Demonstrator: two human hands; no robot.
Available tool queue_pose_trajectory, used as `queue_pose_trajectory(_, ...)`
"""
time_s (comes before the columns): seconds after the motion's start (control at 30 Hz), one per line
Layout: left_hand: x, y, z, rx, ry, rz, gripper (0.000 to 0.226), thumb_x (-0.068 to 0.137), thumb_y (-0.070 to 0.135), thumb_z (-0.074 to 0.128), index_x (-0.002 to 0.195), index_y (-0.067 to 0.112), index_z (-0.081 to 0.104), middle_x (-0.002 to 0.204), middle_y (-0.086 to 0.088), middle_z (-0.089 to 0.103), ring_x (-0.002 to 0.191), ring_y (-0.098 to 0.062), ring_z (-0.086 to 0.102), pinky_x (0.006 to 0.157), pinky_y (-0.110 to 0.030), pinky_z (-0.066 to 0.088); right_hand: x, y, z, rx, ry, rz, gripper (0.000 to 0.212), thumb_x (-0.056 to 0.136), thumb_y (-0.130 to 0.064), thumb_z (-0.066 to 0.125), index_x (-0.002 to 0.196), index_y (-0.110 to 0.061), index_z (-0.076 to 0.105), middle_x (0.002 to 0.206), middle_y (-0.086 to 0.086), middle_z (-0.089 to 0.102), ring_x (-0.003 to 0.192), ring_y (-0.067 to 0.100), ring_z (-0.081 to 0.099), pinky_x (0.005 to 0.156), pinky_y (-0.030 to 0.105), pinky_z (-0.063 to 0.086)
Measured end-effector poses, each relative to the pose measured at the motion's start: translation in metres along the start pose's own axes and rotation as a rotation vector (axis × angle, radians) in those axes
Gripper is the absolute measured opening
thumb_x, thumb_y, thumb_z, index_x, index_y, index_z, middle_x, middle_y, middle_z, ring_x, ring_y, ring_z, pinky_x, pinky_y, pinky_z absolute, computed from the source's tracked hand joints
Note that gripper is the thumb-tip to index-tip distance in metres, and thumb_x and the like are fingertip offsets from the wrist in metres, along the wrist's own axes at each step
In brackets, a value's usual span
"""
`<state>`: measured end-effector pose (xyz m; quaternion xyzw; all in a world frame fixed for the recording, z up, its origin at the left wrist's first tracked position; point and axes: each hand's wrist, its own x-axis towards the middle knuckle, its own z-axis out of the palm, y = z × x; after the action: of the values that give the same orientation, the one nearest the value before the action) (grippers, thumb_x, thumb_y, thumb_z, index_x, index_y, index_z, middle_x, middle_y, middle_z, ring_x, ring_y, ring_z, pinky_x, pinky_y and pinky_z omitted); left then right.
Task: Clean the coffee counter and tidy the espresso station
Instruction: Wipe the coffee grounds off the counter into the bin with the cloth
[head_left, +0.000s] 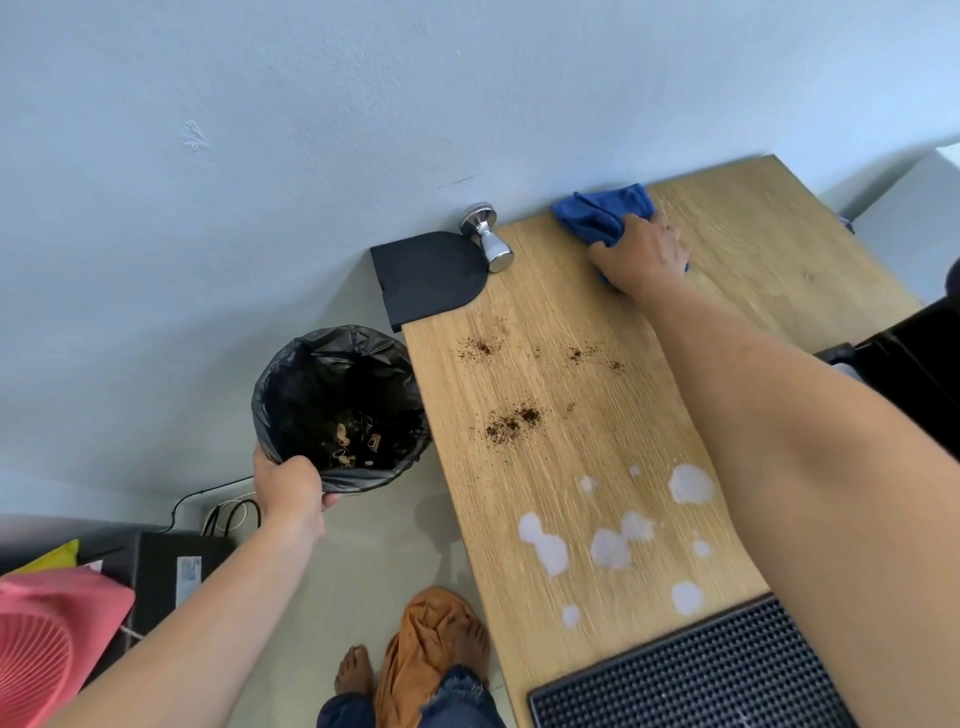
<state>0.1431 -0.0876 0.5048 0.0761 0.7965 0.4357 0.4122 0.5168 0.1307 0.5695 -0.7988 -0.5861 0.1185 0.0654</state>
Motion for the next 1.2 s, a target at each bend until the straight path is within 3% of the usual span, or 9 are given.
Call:
queue_pose_trajectory(0.23, -0.003, 0.001, -0.002, 0.004, -0.016, -0.009, 0.067, 0.088, -0.002, 0.030, 0.142, 0.036, 0.041, 0.137, -0.005, 0.052, 0.109, -0.036, 0.061, 0.046, -0.026, 0.054, -0.025, -0.003, 0.009, 0.048, 0.163, -0.017, 0.035, 0.088, -0.036, 0.049, 0.108, -0.008, 0.055, 0.121, 0.015, 0.056, 0.118, 0.037, 0.041, 0.101, 0.045, 0.031)
queue_pose_trajectory(0.43, -0.006, 0.005, -0.006, -0.003, -0.049, -0.001, 0.070, 0.085, -0.003, 0.030, 0.141, 0.037, 0.043, 0.135, -0.005, 0.055, 0.108, -0.036, 0.063, 0.037, -0.023, 0.051, -0.072, 0.015, -0.011, 0.310, 0.368, 0.181, 0.032, 0.087, -0.035, 0.051, 0.107, -0.011, 0.056, 0.109, 0.013, 0.060, 0.108, 0.031, 0.048, 0.094, 0.040, 0.040)
queue_pose_trajectory(0.5, -0.011, 0.007, -0.009, -0.006, -0.067, 0.000, 0.070, 0.084, -0.004, 0.030, 0.140, 0.036, 0.044, 0.135, -0.005, 0.056, 0.109, -0.037, 0.063, 0.036, -0.022, 0.049, -0.095, 0.028, -0.006, 0.255, 0.307, 0.166, 0.032, 0.084, -0.038, 0.050, 0.101, -0.011, 0.057, 0.112, 0.013, 0.060, 0.111, 0.034, 0.048, 0.098, 0.045, 0.039)
queue_pose_trajectory(0.57, -0.016, 0.008, -0.012, 0.006, -0.090, -0.002, 0.071, 0.084, -0.004, 0.029, 0.140, 0.036, 0.044, 0.134, -0.004, 0.056, 0.109, -0.036, 0.062, 0.037, -0.022, 0.048, -0.111, 0.041, 0.006, 0.114, 0.168, 0.122, 0.038, 0.082, -0.047, 0.049, 0.104, -0.017, 0.055, 0.129, 0.010, 0.055, 0.123, 0.034, 0.043, 0.104, 0.048, 0.032)
queue_pose_trajectory(0.67, -0.020, 0.009, -0.020, 0.012, -0.119, -0.001, 0.071, 0.084, -0.003, 0.030, 0.139, 0.038, 0.045, 0.132, -0.002, 0.057, 0.104, -0.033, 0.062, 0.039, -0.023, 0.048, -0.123, 0.045, 0.022, 0.034, 0.037, 0.086, 0.059, 0.083, -0.066, 0.044, 0.135, -0.037, 0.042, 0.158, 0.005, 0.023, 0.146, 0.031, 0.016, 0.113, 0.050, 0.015)
queue_pose_trajectory(0.73, -0.022, 0.011, -0.025, 0.024, -0.132, 0.007, 0.069, 0.084, -0.003, 0.031, 0.138, 0.038, 0.046, 0.130, -0.002, 0.057, 0.103, -0.032, 0.060, 0.042, -0.023, 0.048, -0.123, 0.037, 0.022, 0.017, 0.020, 0.100, 0.063, 0.088, -0.066, 0.037, 0.146, -0.043, 0.030, 0.163, 0.004, 0.011, 0.149, 0.029, 0.006, 0.115, 0.050, 0.010)
queue_pose_trajectory(0.87, -0.027, 0.013, -0.033, 0.048, -0.158, 0.023, 0.068, 0.086, -0.005, 0.030, 0.138, 0.036, 0.046, 0.121, -0.001, 0.057, 0.101, -0.029, 0.056, 0.045, -0.022, 0.046, -0.127, 0.012, 0.025, 0.113, 0.033, 0.121, 0.052, 0.095, -0.039, 0.040, 0.147, -0.034, 0.037, 0.162, -0.001, 0.017, 0.148, 0.021, 0.015, 0.116, 0.047, 0.014)
queue_pose_trajectory(0.97, -0.026, 0.011, -0.037, 0.065, -0.188, 0.020, 0.068, 0.085, -0.006, 0.030, 0.136, 0.036, 0.048, 0.119, -0.002, 0.058, 0.097, -0.028, 0.056, 0.050, -0.025, 0.046, -0.143, -0.018, 0.039, 0.173, 0.063, 0.068, 0.051, 0.092, -0.032, 0.045, 0.143, -0.031, 0.045, 0.160, -0.003, 0.025, 0.145, 0.020, 0.026, 0.115, 0.043, 0.021)
queue_pose_trajectory(1.2, -0.020, 0.017, -0.041, 0.100, -0.254, 0.030, 0.072, 0.080, -0.004, 0.031, 0.137, 0.038, 0.046, 0.121, 0.001, 0.062, 0.097, -0.029, 0.062, 0.049, -0.025, 0.048, -0.215, -0.115, 0.079, 0.130, 0.007, -0.302, 0.052, 0.089, -0.027, 0.051, 0.141, -0.027, 0.049, 0.158, -0.002, 0.030, 0.146, 0.017, 0.026, 0.111, 0.041, 0.025)
